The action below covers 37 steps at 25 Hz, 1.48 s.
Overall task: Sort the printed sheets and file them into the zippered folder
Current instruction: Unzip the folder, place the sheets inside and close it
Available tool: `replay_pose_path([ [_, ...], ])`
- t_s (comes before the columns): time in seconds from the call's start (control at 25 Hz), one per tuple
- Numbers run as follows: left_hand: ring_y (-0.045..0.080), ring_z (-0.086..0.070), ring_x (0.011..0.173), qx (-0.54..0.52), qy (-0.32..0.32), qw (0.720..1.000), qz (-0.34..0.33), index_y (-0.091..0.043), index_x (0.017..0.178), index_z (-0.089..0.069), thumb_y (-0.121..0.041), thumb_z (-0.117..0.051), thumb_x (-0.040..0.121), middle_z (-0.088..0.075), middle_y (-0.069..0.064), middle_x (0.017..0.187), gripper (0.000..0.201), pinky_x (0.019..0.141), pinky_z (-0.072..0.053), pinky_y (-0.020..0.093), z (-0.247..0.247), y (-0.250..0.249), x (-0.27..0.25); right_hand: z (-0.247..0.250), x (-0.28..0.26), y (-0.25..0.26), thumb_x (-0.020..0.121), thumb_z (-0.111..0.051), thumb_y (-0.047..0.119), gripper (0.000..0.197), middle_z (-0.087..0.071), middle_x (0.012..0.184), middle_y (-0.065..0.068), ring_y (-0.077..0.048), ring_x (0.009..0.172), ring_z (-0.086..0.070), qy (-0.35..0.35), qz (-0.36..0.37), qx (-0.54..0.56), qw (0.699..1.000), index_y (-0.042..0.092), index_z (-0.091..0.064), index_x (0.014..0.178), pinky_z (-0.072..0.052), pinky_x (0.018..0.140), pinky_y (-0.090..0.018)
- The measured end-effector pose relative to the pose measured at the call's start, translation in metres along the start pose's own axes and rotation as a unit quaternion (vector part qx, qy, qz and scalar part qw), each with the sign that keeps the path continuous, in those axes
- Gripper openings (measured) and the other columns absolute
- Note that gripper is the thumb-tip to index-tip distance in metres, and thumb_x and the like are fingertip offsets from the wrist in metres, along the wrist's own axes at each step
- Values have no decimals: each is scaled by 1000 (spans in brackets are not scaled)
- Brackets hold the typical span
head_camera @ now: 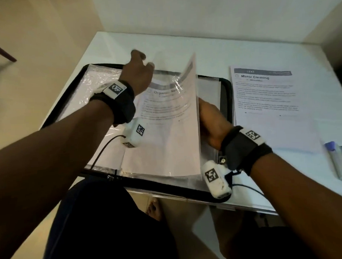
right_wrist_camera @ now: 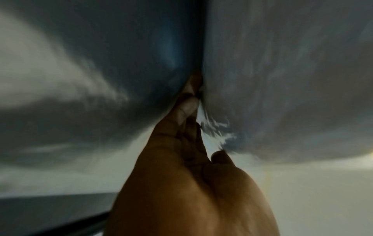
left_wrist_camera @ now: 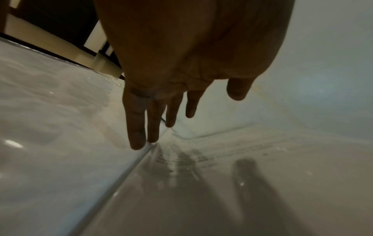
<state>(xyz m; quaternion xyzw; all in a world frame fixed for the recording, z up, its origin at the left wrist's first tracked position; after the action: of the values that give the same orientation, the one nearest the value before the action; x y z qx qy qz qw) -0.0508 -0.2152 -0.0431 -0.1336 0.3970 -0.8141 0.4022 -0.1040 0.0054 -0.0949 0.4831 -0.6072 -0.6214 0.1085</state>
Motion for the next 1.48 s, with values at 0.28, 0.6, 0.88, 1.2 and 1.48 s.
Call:
replay_pose_path([
  [0.28, 24, -58, 129, -199, 201, 955, 90, -48, 145, -51, -86, -46, 87, -52, -13, 152, 69, 103, -46, 61, 52, 30, -122, -89, -36, 2, 99, -44, 66, 51, -75, 115, -9, -25, 106, -69, 44, 1, -34, 998, 28, -76, 109, -57, 97, -45],
  [0.6, 29, -68, 119, -320, 162, 930, 77, -45, 138, -58, -78, -37, 97, -70, -5, 132, 57, 92, -56, 56, 135, 75, -153, -193, -43, 1, 103, -33, 63, 52, -52, 147, 8, -19, 135, -48, 128, 32, -254, 958, 42, -42, 150, -44, 104, -47],
  [0.88, 35, -68, 109, -148, 43, 978, 140, -15, 137, -61, -8, -68, 94, -68, 10, 128, 44, 94, -59, 55, 176, 187, -141, -231, -24, -13, 106, -45, 45, 48, -48, 155, 4, -16, 141, -45, 142, 70, -372, 915, 22, -50, 148, -36, 119, -44],
  [1.2, 37, -50, 112, 186, -16, 979, 86, -13, 134, -59, -13, -82, 79, -47, 14, 125, 59, 85, -44, 40, 176, 190, -126, -222, -10, -27, 101, -52, 53, 54, -51, 153, 1, -21, 138, -48, 128, 65, -399, 905, 20, -55, 144, -39, 117, -47],
  [1.48, 40, -35, 140, 215, -18, 976, 2, -16, 137, -59, -22, -78, 86, -37, 18, 149, 54, 113, -35, 47, 136, 82, -110, -150, -27, 8, 100, -57, 47, 44, -67, 127, -4, -24, 118, -62, 41, 86, -346, 933, 15, -68, 128, -50, 106, -47],
])
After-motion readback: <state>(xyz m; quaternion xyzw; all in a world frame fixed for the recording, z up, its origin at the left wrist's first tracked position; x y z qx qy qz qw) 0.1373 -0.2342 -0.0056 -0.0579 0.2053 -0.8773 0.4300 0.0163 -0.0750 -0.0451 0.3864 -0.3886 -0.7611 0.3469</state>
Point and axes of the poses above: each hand's wrist, its own x-axis towards the middle knuckle, its own z-axis out of the back of the hand, y = z × x, the point moved 7 cm from there along x, towards the middle knuckle
